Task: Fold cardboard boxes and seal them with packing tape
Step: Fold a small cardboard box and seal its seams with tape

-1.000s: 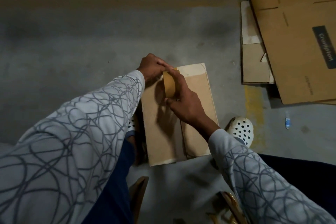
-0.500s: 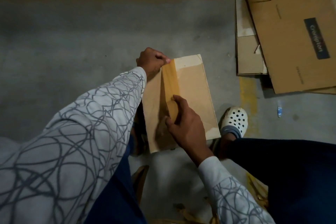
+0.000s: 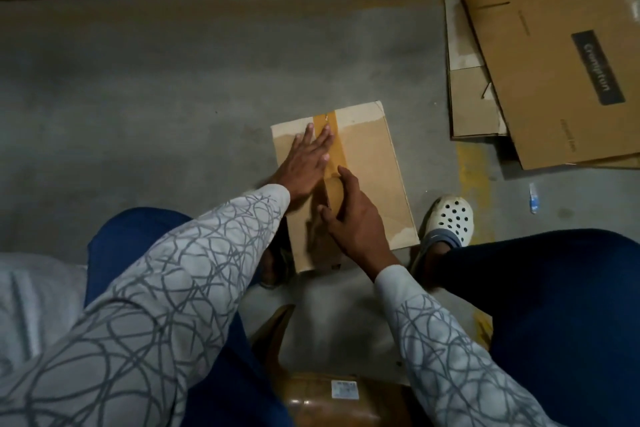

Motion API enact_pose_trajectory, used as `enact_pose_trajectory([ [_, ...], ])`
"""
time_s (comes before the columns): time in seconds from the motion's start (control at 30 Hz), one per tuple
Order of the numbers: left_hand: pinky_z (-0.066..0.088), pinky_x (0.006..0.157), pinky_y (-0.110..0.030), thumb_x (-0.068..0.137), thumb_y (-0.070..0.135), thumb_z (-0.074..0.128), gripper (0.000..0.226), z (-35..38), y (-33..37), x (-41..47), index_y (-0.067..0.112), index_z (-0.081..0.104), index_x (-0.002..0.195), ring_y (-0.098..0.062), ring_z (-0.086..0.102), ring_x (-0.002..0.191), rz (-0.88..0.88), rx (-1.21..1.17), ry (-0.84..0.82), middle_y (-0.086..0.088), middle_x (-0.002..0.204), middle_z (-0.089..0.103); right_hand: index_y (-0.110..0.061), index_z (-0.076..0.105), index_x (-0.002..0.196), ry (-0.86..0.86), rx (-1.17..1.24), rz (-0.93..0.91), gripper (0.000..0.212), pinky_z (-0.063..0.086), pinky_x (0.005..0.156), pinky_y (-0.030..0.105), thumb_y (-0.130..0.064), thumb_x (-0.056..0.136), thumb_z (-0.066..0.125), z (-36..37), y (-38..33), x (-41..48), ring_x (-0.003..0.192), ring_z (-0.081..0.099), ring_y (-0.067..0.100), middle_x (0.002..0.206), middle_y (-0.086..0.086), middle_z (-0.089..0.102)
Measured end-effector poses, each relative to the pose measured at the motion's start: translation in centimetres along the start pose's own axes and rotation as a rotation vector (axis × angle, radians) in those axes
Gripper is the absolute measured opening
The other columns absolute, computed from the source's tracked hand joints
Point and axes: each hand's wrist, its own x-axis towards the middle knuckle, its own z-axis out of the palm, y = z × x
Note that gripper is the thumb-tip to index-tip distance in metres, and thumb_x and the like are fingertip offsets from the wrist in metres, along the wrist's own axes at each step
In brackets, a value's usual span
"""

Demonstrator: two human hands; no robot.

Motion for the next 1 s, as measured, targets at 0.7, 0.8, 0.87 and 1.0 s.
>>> enact_pose_trajectory([
  [0.7, 0.002, 0.127, -0.039, 0.084, -0.005, 0.051, 0.097, -0.3, 0.2, -2.3, 0.029, 0.008, 0.163, -0.017, -0.007, 0.157, 0.101, 0.250, -0.168, 0.008, 0.170, -0.001, -0.020, 0.043, 0.142, -0.184, -0.487, 0.243, 0.054, 0.051, 0.089, 0.044, -0.046, 0.096, 0.055, -1.1, -2.4, -4.3, 0.107, 0.063, 0.039, 0.120, 0.015, 0.065],
  [0.8, -0.001, 0.126, -0.039, 0.086, -0.002, 0.053, 0.097, -0.3, 0.8, -2.7, 0.027, 0.001, 0.163, -0.020, -0.009, 0.157, 0.105, 0.315, -0.169, 0.004, 0.170, -0.006, -0.020, 0.039, 0.145, -0.128, -0.500, 0.207, 0.054, 0.053, 0.086, 0.042, -0.047, 0.099, 0.050, -0.5, -2.5, -6.6, 0.106, 0.064, 0.036, 0.125, 0.012, 0.061],
  [0.87, -0.003, 0.125, -0.038, 0.087, -0.003, 0.053, 0.098, 0.2, 1.7, -3.7, 0.024, -0.002, 0.163, -0.021, -0.010, 0.157, 0.139, 0.381, -0.172, 0.000, 0.170, -0.011, -0.019, 0.040, 0.144, -0.114, -0.457, 0.233, 0.055, 0.053, 0.086, 0.043, -0.045, 0.097, 0.052, -0.4, -2.3, -6.7, 0.107, 0.063, 0.038, 0.126, 0.014, 0.061],
  [1.0, -0.004, 0.125, -0.035, 0.087, -0.008, 0.055, 0.099, 2.0, 3.1, -6.3, 0.024, 0.000, 0.162, -0.021, -0.010, 0.156, 0.243, 0.394, -0.216, 0.000, 0.170, -0.009, -0.017, 0.042, 0.144, -0.115, -0.391, 0.303, 0.062, 0.052, 0.093, 0.046, -0.049, 0.093, 0.058, -1.3, -1.3, -5.6, 0.112, 0.061, 0.040, 0.126, 0.017, 0.062],
])
